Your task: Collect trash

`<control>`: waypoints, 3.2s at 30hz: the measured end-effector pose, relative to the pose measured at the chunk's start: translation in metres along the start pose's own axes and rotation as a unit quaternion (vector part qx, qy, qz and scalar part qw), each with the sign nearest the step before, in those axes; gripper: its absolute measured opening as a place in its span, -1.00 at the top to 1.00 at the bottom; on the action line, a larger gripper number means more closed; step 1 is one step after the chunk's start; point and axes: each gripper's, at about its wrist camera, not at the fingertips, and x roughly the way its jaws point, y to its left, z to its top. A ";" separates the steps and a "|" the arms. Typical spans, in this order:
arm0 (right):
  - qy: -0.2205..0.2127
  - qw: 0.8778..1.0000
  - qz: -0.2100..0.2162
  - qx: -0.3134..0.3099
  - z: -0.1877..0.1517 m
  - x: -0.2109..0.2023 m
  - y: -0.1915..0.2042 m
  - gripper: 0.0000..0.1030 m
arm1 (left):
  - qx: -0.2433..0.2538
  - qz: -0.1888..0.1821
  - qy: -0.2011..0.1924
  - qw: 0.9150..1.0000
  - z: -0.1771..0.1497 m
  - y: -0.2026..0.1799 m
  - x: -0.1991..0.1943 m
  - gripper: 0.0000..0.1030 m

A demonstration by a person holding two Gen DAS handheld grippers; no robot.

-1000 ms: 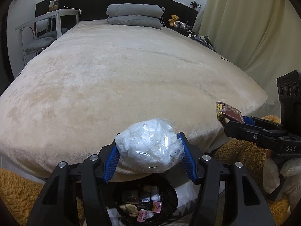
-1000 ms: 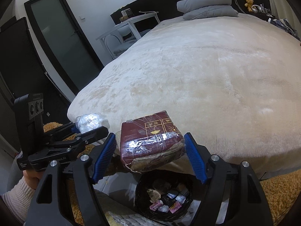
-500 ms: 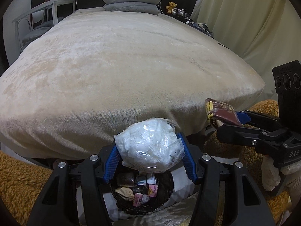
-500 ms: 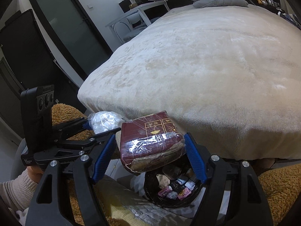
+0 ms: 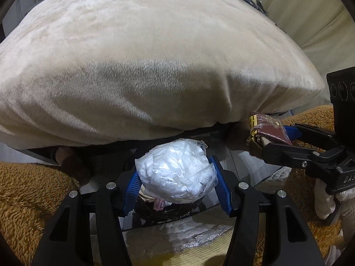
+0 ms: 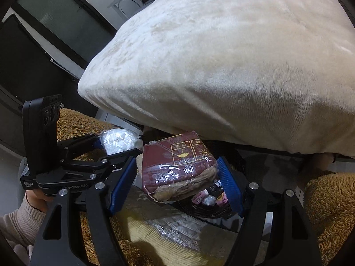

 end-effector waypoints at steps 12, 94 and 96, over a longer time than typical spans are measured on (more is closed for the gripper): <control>0.079 0.996 -0.005 0.031 -0.004 0.040 -0.013 -0.42 | -0.019 0.009 0.081 0.996 -0.004 0.006 0.035 -0.12; -0.300 0.929 -0.189 -0.103 0.000 -0.085 0.029 -0.91 | 0.063 0.076 -0.352 0.931 -0.013 -0.022 -0.118 -0.88; -0.304 0.928 -0.187 -0.104 0.000 -0.086 0.028 -0.91 | 0.072 0.074 -0.354 0.930 -0.013 -0.024 -0.118 -0.88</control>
